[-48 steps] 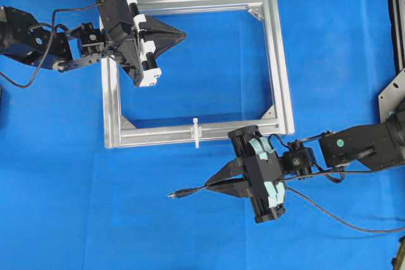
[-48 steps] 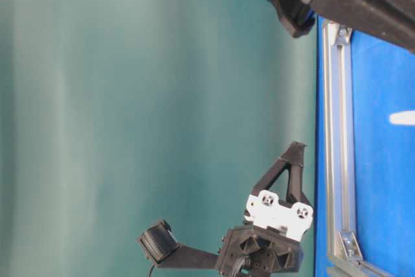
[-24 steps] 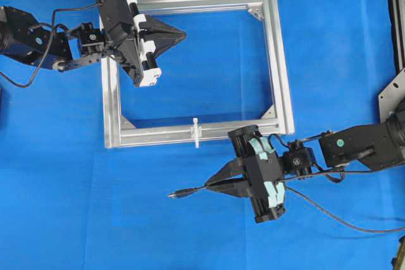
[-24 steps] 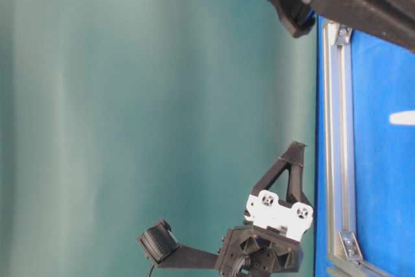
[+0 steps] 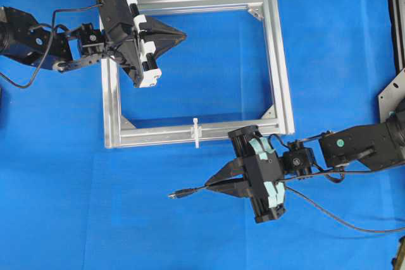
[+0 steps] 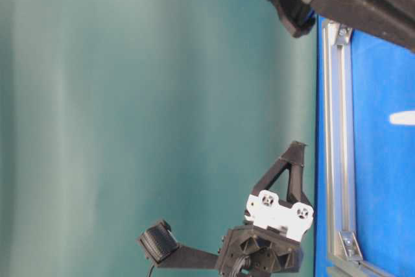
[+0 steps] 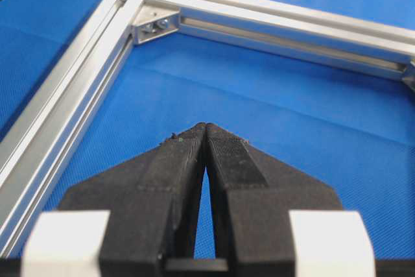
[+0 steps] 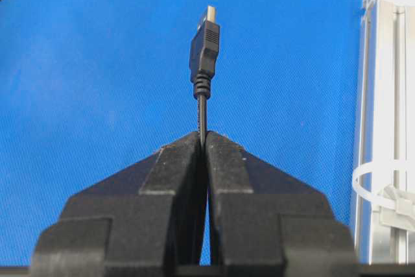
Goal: Insert the wire through the string loop located in the center.
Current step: 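Lift the cable and carry the plug toward the white zip-tie loop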
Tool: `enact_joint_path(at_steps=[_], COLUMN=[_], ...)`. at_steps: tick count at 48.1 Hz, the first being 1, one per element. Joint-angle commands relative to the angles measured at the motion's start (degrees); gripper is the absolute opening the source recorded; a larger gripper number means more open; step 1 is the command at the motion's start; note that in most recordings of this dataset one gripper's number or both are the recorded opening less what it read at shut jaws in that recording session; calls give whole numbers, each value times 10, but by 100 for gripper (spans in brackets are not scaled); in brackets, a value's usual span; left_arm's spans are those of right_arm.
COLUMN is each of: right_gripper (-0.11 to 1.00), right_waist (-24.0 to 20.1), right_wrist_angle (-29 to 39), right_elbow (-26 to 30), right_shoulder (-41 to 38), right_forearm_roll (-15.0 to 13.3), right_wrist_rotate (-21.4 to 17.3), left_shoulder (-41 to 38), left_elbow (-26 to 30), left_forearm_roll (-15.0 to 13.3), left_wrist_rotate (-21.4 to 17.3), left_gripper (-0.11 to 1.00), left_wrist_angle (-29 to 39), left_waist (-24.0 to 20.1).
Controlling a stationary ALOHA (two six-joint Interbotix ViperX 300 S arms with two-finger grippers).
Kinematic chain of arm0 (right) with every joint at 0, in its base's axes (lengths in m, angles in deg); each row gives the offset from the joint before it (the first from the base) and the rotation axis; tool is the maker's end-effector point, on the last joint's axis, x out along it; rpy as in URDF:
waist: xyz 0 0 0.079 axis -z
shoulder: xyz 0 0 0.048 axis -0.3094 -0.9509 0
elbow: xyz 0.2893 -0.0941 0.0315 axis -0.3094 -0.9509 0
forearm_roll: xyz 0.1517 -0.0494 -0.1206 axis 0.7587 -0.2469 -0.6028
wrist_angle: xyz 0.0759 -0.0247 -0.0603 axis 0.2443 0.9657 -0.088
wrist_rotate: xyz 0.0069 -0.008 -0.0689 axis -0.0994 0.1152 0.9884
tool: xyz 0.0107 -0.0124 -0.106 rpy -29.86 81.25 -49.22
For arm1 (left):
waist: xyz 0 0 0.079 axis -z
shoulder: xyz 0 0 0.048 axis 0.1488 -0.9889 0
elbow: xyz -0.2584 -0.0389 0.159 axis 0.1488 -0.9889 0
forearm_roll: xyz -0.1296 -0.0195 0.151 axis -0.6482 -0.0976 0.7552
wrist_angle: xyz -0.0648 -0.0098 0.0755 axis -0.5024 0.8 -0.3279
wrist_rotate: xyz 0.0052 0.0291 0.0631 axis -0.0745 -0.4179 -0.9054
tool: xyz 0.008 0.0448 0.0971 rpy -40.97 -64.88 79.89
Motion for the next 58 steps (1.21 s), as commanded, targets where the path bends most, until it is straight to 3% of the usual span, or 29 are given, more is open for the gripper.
enact_joint_path(at_steps=[1, 17, 47, 58], right_gripper=[-4, -4, -4, -4], right_waist=[0, 0, 0, 0], right_wrist_angle=[-3, 0, -6, -18], right_elbow=[4, -6, -131, -141], right_shoulder=[14, 19, 103, 110], right_forearm_roll=[-1, 0, 3, 3], right_wrist_rotate=[0, -1, -5, -5], left_shoulder=[18, 18, 19, 19], left_elbow=[10, 6, 5, 5], left_forearm_roll=[1, 1, 1, 1], left_wrist_rotate=[0, 0, 3, 4], left_gripper=[0, 0, 0, 0], left_wrist_angle=[-6, -5, -6, -6], left_waist=[3, 4, 7, 8])
